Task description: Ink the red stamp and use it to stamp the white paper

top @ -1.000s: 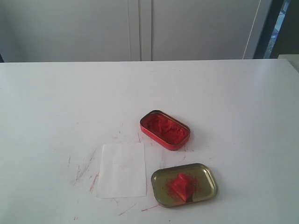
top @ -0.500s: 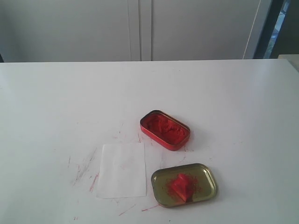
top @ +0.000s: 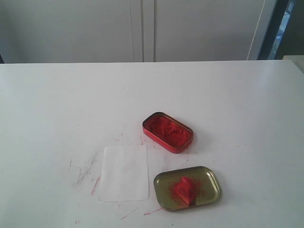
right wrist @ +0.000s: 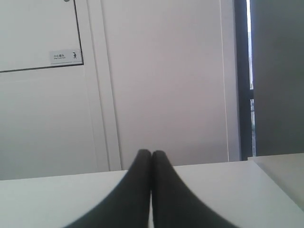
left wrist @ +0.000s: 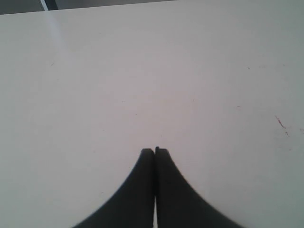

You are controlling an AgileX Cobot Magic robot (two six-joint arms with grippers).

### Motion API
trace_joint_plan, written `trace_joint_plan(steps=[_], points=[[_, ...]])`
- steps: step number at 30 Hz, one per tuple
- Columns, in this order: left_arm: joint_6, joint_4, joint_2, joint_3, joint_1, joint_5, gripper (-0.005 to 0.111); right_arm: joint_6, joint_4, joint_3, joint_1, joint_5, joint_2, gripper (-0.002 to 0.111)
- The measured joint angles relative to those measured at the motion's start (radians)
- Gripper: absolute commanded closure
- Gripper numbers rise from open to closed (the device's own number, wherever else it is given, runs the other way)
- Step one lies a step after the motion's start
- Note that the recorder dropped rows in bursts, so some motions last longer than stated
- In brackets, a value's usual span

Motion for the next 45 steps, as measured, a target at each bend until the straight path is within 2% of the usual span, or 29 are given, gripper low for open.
trace_joint_plan(steps=[9, 17, 26, 32, 37, 45], points=[[0.0, 0.0, 0.0, 0.0, 0.0, 0.0, 0.107, -0.002, -0.012, -0.179, 0.0, 0.226, 0.056, 0.108], [0.0, 0.0, 0.0, 0.0, 0.0, 0.0, 0.107, -0.002, -0.044, -0.274, 0.0, 0.263, 0.187, 0.108], [0.0, 0.0, 0.0, 0.0, 0.0, 0.0, 0.107, 0.0, -0.048, -0.282, 0.0, 0.29, 0.204, 0.108], [0.0, 0.0, 0.0, 0.0, 0.0, 0.0, 0.107, 0.0, -0.048, -0.376, 0.0, 0.415, 0.253, 0.108], [0.0, 0.0, 0.0, 0.0, 0.0, 0.0, 0.107, 0.0, -0.04, -0.494, 0.0, 0.599, 0.391, 0.108], [0.0, 0.0, 0.0, 0.0, 0.0, 0.0, 0.107, 0.0, -0.037, -0.516, 0.0, 0.659, 0.495, 0.108]])
